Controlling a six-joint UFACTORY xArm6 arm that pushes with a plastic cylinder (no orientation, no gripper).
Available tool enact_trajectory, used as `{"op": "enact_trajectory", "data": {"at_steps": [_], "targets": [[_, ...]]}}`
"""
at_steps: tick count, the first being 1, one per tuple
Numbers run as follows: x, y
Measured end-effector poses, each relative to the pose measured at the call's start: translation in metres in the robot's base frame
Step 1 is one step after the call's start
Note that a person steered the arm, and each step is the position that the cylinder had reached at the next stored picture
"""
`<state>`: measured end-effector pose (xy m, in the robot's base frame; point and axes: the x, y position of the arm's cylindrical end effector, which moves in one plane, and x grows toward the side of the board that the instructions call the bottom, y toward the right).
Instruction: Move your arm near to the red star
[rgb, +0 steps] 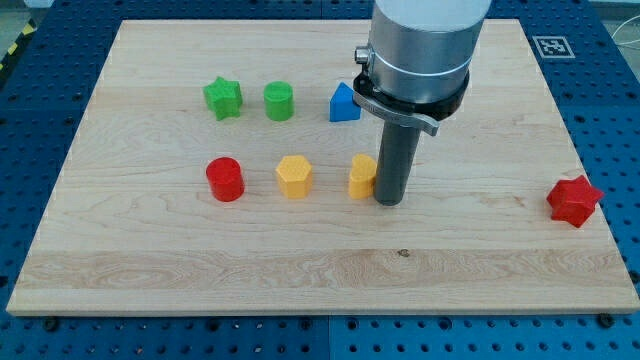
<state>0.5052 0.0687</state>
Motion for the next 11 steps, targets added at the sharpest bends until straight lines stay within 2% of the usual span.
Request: {"op": "enact_trajectory", "data": {"at_steps": [1, 3, 5, 7, 9, 11], "targets": [[0.0, 0.002], [-0.008, 0.078], [0.049, 0.136], [0.052, 0.27], [0.039, 0.267], [0.033, 0.231]]}}
